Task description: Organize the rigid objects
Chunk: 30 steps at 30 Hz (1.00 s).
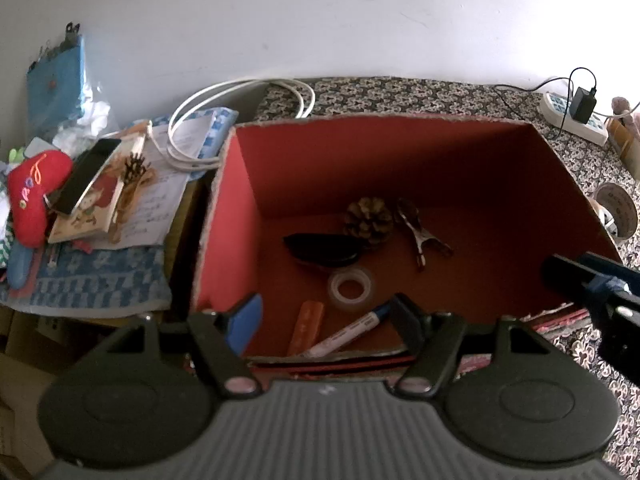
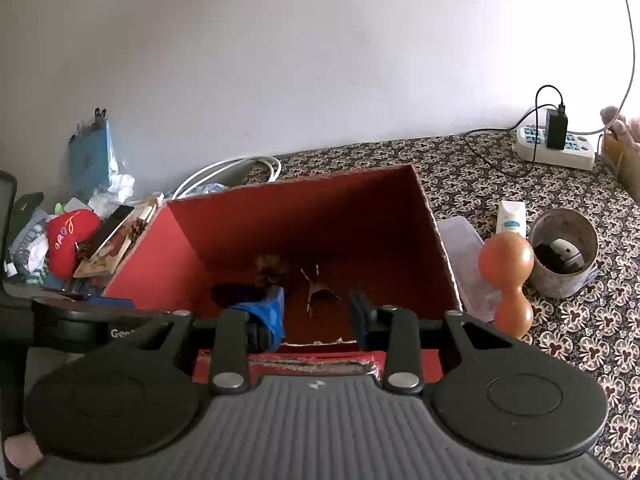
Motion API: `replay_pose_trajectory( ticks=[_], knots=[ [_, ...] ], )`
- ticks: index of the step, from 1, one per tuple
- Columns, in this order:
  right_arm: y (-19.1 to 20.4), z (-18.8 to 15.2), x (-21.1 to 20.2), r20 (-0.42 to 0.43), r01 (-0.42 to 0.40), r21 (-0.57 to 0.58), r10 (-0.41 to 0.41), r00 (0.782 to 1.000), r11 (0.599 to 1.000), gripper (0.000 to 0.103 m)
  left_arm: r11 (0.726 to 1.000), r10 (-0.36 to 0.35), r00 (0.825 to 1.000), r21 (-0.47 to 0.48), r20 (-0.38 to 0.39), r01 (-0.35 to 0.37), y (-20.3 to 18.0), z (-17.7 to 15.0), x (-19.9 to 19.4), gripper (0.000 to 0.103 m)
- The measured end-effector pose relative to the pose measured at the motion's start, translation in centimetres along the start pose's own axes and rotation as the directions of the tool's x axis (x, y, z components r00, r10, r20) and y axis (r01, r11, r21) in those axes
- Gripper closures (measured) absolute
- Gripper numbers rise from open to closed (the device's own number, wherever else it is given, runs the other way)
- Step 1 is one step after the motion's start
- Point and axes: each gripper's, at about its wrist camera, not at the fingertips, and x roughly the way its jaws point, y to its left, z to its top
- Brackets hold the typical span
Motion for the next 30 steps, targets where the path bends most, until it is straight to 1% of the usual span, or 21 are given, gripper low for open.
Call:
replay_pose_trajectory(
  ticks=[11,18,22,25,28,30],
  knots=[
    [0.1,-0.1,0.0,0.000,0.011,-0.002,-0.011,1.000,1.000,0.085,1.000,-0.002,1.000,0.005,0.003,0.002,-0.1,0.2,0.0,0.030],
    [0.0,-0.2,-0.5,0.022,-0.011,0.000,0.011,1.000,1.000,0.085,1.000,-0.007,1.000,0.019,0.012,0.007,-0.1,0.0,-0.3,0.030],
    [-0.1,-0.5,-1.3,0.017,-0.044,0.005,0.044,0.999,0.999,0.085,0.999,-0.013,0.999,0.041,0.035,0.012,-0.4,-0.3,-1.3,0.030],
    [0.1,-0.7,-1.9,0.005,-0.036,-0.007,0.036,0.999,0.999,0.085,0.998,-0.006,0.998,0.060,0.056,0.003,-0.8,-0.6,-2.2,0.030],
    [0.5,-1.1,-2.5,-0.007,-0.009,-0.030,0.009,1.000,1.000,0.085,0.997,-0.001,0.997,0.074,0.076,-0.004,-1.0,-1.1,-3.2,0.030],
    [0.7,-1.6,-3.0,-0.014,0.006,-0.049,-0.006,1.000,0.999,0.085,0.997,-0.009,0.997,0.078,0.075,0.003,-1.0,-1.3,-3.7,0.030]
  ],
)
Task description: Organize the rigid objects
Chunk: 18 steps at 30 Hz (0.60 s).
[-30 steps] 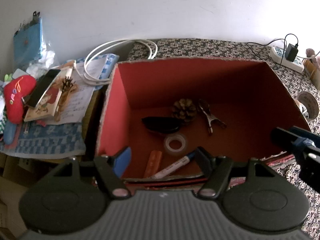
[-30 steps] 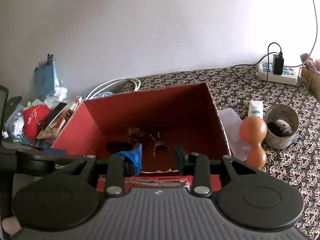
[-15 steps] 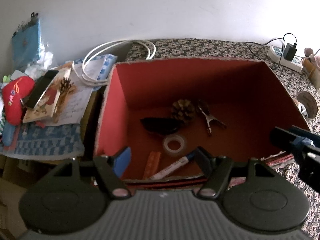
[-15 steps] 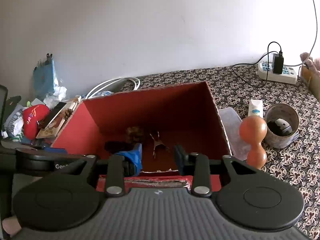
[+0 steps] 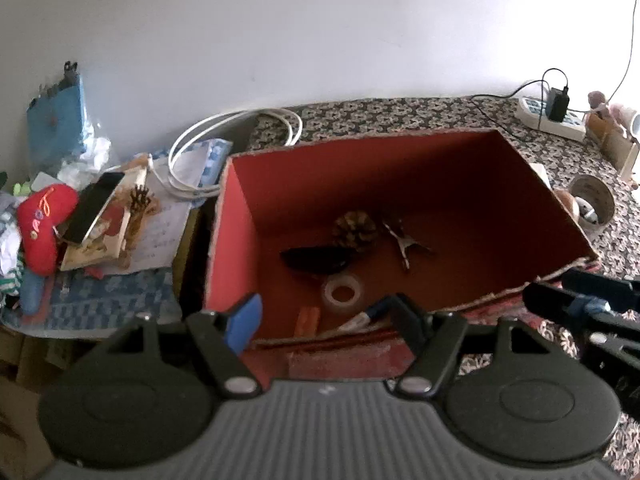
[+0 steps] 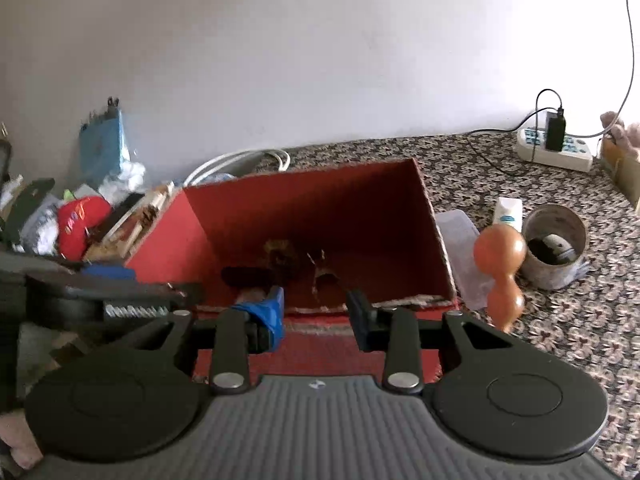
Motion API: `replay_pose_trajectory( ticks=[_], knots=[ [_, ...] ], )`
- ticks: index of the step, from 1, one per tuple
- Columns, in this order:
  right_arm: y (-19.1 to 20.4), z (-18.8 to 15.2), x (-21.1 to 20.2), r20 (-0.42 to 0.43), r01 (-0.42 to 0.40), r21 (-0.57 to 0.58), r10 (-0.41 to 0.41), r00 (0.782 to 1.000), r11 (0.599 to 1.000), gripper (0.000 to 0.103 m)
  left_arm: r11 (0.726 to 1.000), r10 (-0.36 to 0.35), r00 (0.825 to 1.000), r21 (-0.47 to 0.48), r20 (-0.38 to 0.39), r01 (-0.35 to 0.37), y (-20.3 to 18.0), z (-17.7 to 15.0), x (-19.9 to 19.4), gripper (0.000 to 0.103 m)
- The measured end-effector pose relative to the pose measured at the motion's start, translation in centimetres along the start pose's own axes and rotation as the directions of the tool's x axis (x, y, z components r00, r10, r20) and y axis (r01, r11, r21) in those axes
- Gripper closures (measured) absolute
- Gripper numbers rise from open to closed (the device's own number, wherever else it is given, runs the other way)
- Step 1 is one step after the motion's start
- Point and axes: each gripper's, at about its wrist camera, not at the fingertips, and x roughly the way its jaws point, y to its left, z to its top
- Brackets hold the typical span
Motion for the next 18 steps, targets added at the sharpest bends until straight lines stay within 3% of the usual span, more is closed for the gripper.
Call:
replay_pose_trajectory(
  ticks=[11,14,18],
  knots=[
    [0.6,-0.4,-1.2,-0.021,0.016,-0.005,-0.016,1.000,1.000,0.085,0.999,-0.033,0.999,-0.002,-0.027,0.033,0.3,-1.1,-1.0,0.029],
    [0.1,1.4,-1.3,-0.012,-0.022,0.026,0.022,1.000,0.999,0.085,0.999,-0.040,0.999,-0.015,-0.019,0.040,1.0,0.1,-0.8,0.029],
    [-0.6,4.8,0.2,0.053,-0.055,0.049,0.052,0.997,0.997,0.085,1.000,0.028,0.998,-0.013,0.057,-0.028,1.5,2.3,-0.5,0.027]
  ],
)
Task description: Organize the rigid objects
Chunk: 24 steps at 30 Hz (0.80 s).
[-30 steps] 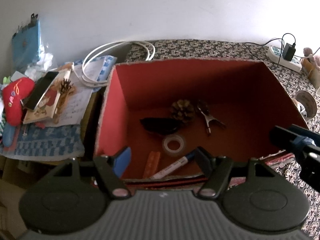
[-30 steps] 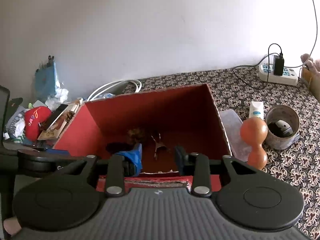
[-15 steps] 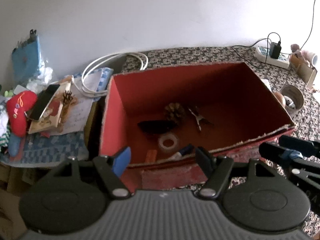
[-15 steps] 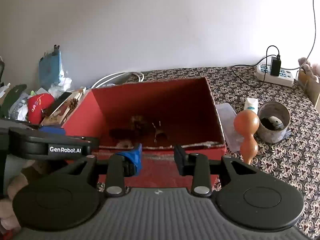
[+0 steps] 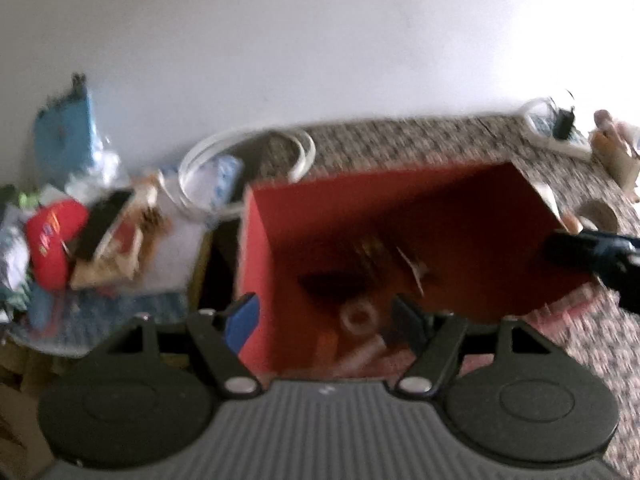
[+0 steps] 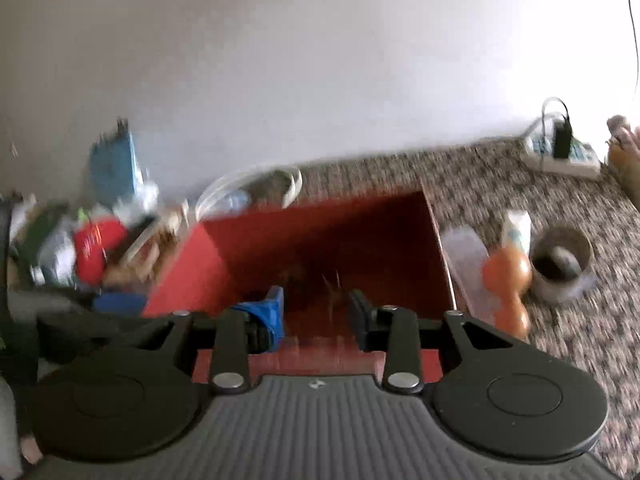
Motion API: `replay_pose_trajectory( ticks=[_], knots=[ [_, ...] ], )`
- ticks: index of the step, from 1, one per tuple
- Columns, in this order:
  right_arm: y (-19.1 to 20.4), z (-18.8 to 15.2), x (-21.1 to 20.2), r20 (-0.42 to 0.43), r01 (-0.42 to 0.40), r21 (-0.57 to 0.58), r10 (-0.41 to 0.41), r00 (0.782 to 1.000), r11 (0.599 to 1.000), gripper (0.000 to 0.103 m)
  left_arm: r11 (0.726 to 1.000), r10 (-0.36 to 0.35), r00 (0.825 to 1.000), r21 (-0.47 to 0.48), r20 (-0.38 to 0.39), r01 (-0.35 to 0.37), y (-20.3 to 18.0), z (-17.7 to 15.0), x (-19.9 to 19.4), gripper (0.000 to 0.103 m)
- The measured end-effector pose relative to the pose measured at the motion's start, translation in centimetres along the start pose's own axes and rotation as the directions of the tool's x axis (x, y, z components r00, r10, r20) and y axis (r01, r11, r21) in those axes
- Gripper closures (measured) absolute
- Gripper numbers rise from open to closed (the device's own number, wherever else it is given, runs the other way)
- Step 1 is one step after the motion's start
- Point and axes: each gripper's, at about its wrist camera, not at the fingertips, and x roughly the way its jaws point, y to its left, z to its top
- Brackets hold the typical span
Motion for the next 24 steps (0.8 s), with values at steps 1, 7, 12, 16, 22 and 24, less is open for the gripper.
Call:
replay_pose_trajectory(
  ticks=[1,7,12,16,22,24],
  knots=[
    [0.1,0.7,1.0,0.004,-0.004,-0.023,0.004,1.000,1.000,0.085,1.000,0.001,1.000,-0.004,0.004,-0.001,0.1,0.5,0.4,0.027],
    [0.2,2.2,7.7,-0.059,0.012,-0.103,-0.019,0.998,0.995,0.084,0.998,-0.006,1.000,-0.067,0.009,0.007,0.6,2.4,3.8,0.026],
    [-0.6,1.5,10.9,-0.111,0.034,-0.130,-0.048,0.993,0.991,0.084,0.998,0.048,0.999,-0.034,-0.010,-0.048,-0.2,3.2,6.9,0.026],
    [-1.3,0.4,11.8,-0.150,0.026,-0.122,-0.044,0.988,0.992,0.084,0.998,0.060,0.997,-0.020,-0.046,-0.061,-0.4,3.0,9.1,0.026],
    [-1.8,-0.7,12.1,-0.097,0.051,-0.104,-0.061,0.993,0.993,0.085,0.995,0.098,0.992,-0.009,-0.083,-0.099,-0.4,2.1,11.2,0.026],
    [-1.9,-0.5,12.2,-0.110,0.059,-0.082,-0.068,0.992,0.995,0.085,0.994,0.110,0.988,0.010,-0.105,-0.109,-0.6,2.1,11.4,0.026]
  ],
)
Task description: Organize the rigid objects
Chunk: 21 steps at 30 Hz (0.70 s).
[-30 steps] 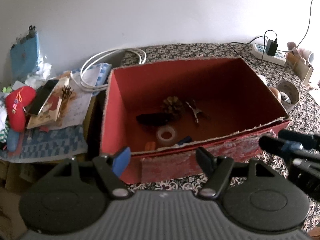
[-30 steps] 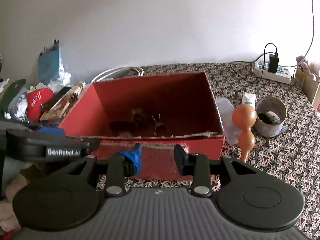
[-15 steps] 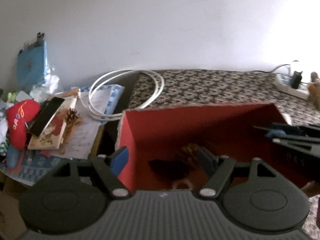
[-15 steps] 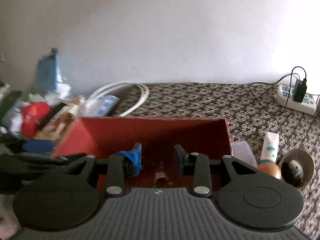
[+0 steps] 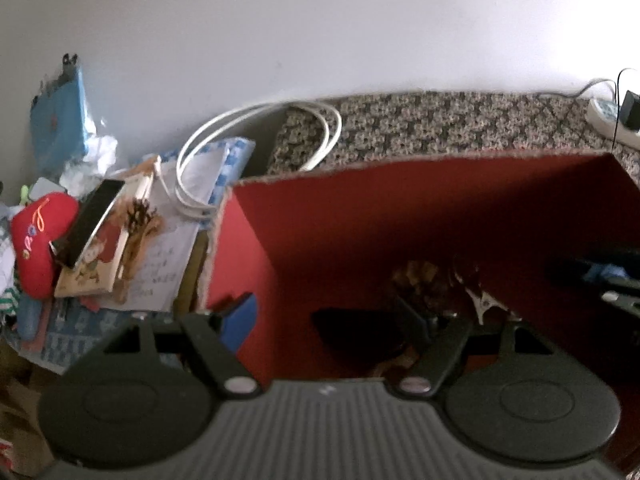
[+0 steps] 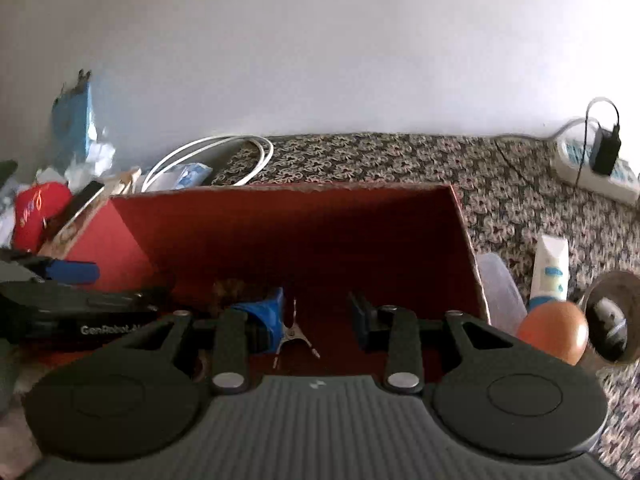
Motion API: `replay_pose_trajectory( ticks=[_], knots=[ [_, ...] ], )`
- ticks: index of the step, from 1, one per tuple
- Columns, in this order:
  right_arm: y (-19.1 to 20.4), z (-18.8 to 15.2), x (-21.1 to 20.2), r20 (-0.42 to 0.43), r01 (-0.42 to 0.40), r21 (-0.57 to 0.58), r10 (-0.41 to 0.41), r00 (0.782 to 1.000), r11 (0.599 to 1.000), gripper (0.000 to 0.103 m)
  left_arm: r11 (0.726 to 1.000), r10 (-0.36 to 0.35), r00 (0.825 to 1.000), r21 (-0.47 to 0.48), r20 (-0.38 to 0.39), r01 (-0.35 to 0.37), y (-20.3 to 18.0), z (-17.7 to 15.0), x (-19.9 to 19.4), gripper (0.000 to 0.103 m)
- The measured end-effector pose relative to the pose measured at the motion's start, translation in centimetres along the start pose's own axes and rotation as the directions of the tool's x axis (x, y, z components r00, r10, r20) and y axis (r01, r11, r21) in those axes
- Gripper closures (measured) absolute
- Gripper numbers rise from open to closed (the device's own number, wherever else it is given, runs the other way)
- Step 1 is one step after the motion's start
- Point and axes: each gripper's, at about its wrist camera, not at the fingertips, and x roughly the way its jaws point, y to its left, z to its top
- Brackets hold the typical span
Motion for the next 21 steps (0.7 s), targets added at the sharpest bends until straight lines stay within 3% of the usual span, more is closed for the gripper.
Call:
replay_pose_trajectory(
  ticks=[5,10,13,16,21],
  knots=[
    [0.4,-0.4,-0.4,-0.034,-0.040,0.030,0.041,0.999,0.999,0.085,0.998,0.031,0.998,0.051,-0.046,-0.029,0.0,-0.9,-0.5,0.026],
    [1.5,-1.8,-1.4,-0.069,-0.123,0.081,0.129,0.989,0.989,0.085,0.999,-0.007,0.998,0.045,-0.055,0.010,1.4,-3.1,-2.0,0.026],
    [2.1,-2.5,-1.9,-0.086,-0.099,0.107,0.109,0.990,0.989,0.085,0.999,-0.023,0.999,0.030,-0.036,0.024,2.2,-3.6,-2.4,0.026],
    [2.2,-3.5,-2.3,-0.115,-0.117,0.170,0.138,0.984,0.978,0.085,0.999,-0.030,0.999,0.019,-0.020,0.030,2.5,-3.8,-2.7,0.026],
    [3.4,-4.5,-3.9,-0.080,-0.048,0.061,0.053,0.995,0.997,0.085,0.998,-0.059,0.998,-0.016,-0.029,0.058,2.9,-3.9,-3.4,0.026]
  ],
)
